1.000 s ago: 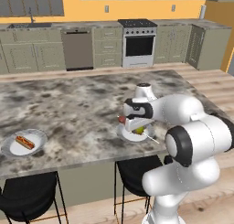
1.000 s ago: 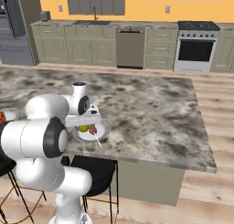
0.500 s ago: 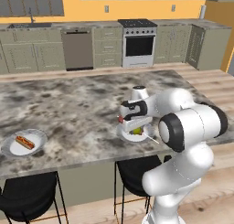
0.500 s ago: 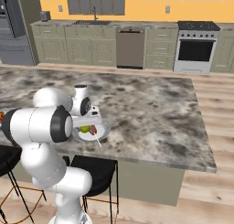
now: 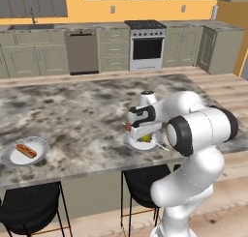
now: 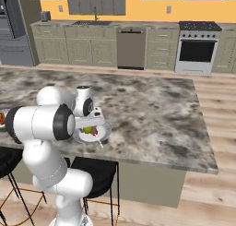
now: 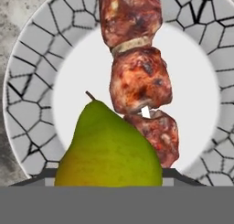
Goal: Pick up the pear and kiwi from the fridge and place one fruit on each plate on the dining counter.
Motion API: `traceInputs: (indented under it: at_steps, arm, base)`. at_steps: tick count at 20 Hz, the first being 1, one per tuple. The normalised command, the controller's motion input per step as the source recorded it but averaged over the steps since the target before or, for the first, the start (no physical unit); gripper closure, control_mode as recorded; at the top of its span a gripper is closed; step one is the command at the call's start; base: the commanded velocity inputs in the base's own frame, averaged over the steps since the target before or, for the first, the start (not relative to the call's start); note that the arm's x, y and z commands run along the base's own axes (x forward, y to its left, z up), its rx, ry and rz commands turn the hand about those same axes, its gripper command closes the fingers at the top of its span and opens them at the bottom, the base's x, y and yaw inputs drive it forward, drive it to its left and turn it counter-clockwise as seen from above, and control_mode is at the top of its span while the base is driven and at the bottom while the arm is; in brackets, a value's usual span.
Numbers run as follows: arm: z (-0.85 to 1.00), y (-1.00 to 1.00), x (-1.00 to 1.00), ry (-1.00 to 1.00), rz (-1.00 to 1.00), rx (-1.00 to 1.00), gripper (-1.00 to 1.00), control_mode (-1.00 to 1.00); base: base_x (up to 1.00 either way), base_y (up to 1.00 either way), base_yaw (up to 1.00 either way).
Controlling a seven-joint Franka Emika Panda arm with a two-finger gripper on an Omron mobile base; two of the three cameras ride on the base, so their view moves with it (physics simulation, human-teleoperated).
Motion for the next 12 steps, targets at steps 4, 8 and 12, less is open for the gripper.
traceInputs:
  at_steps: [4,8,12]
  arm:
    - [-0.24,0.11,-0.09,0.0,0.0,-0.01,-1.0,-1.0]
    - [-0.03,0.02,-0.21,-0.03,0.0,0.0,-1.0,-1.0]
    - [0.06,0.0,-0.27,-0.04,0.0,0.03,-1.0,-1.0]
  base:
    - [0.0,0.0,0.0]
    - [0.0,0.0,0.0]
    - [0.0,0.0,0.0]
